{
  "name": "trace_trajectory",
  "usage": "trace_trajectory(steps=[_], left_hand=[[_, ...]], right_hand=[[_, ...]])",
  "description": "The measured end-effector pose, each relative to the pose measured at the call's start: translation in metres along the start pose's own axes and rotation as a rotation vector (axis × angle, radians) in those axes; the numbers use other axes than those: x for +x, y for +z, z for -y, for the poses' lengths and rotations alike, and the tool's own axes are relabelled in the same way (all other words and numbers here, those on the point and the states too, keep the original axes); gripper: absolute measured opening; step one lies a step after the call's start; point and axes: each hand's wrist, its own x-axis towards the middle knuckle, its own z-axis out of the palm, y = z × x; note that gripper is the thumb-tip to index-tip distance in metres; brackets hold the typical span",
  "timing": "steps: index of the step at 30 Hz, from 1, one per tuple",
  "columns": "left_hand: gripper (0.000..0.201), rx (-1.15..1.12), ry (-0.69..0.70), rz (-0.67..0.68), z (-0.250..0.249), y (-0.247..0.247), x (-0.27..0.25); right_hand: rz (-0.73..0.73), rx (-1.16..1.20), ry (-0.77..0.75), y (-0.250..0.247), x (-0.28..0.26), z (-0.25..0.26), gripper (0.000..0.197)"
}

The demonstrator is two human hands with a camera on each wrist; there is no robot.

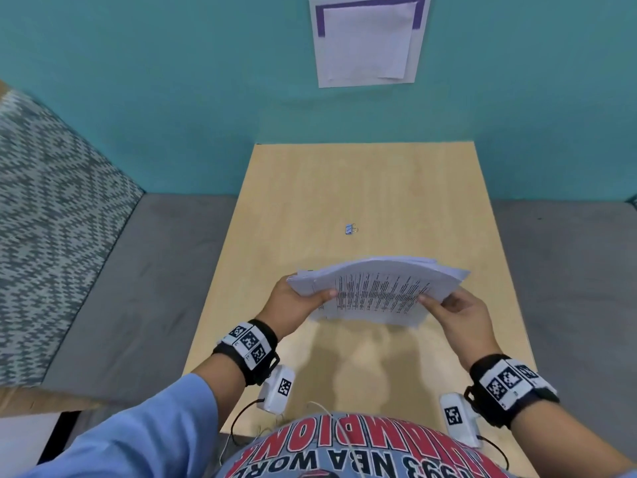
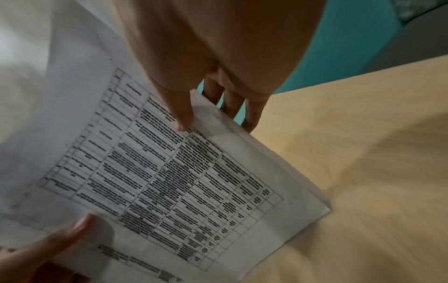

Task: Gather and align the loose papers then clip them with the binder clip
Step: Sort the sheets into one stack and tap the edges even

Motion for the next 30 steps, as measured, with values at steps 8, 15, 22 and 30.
trace_trajectory(steps=[8, 15, 22, 30], left_hand=[[0.024, -0.038, -0.013, 0.024, -0.013, -0.004, 0.004], [0.032, -0.101, 0.083, -0.006, -0.028, -0.012, 0.001], [0.033, -0.011, 0.022, 0.009, -0.019, -0.009, 0.0], [0.075, 0.809, 0.626, -0.037, -0.091, -0.026, -0.001]], right_hand=[[0.111, 0.016, 0.037, 0.007, 0.014, 0.008, 0.045], [0.067, 0.064, -0.084, 0.013, 0.001, 0.049, 0.021], [0.115, -0.015, -0.017, 0.015, 0.002, 0.034, 0.023], [0.104, -0.104, -0.06, 0.013, 0.012, 0.043, 0.01]])
